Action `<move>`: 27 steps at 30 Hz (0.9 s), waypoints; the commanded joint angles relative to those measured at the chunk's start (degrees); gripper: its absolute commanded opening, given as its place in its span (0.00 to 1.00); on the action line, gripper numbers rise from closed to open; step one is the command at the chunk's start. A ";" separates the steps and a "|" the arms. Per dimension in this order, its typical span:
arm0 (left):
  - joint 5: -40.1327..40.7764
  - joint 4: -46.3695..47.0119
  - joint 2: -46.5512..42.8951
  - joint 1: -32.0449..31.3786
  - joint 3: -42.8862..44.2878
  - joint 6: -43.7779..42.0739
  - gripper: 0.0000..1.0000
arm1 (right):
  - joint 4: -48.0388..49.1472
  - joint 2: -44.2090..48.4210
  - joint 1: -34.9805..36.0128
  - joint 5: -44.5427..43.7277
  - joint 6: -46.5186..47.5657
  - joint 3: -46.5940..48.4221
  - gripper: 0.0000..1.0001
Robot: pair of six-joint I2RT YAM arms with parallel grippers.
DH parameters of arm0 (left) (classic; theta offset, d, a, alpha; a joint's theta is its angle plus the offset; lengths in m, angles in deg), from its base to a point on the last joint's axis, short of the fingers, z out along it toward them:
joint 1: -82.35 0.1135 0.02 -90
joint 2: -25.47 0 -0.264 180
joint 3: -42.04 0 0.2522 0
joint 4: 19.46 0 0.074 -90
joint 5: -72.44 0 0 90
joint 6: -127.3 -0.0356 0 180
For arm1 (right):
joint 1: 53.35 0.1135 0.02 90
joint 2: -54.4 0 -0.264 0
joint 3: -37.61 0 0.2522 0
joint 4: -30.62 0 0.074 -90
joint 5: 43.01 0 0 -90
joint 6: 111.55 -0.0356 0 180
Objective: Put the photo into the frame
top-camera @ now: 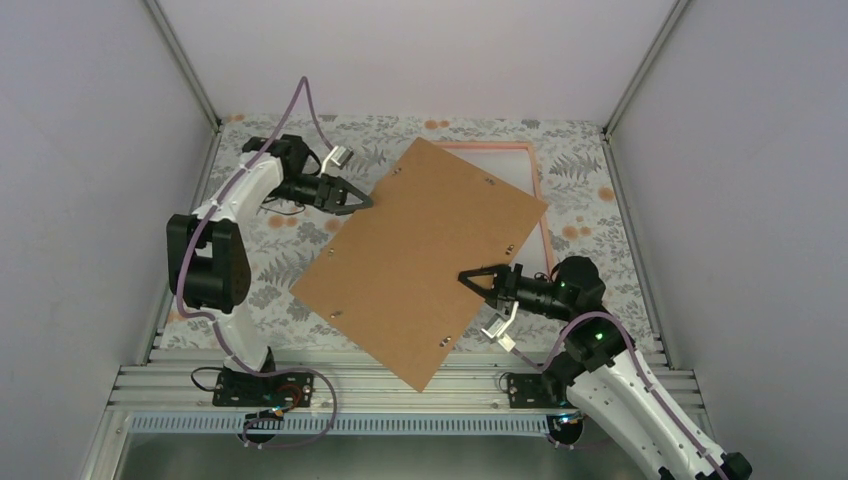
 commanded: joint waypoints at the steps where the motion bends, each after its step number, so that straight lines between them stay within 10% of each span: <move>1: -3.48 0.24 -1.59 -1.59 -0.80 -1.89 0.50 | 4.42 0.83 0.35 1.46 0.76 0.28 0.03; 12: -5.76 0.32 -2.52 -3.00 -3.80 -3.58 0.05 | 1.94 1.27 0.28 -1.13 0.22 0.69 0.12; 20: -5.28 0.31 -1.14 0.00 0.29 -4.20 0.02 | -7.30 2.86 0.34 -15.50 -9.39 1.57 0.98; 27: -4.51 10.10 4.66 3.42 7.31 7.44 0.02 | -14.06 3.76 0.20 -30.25 -21.60 0.05 1.00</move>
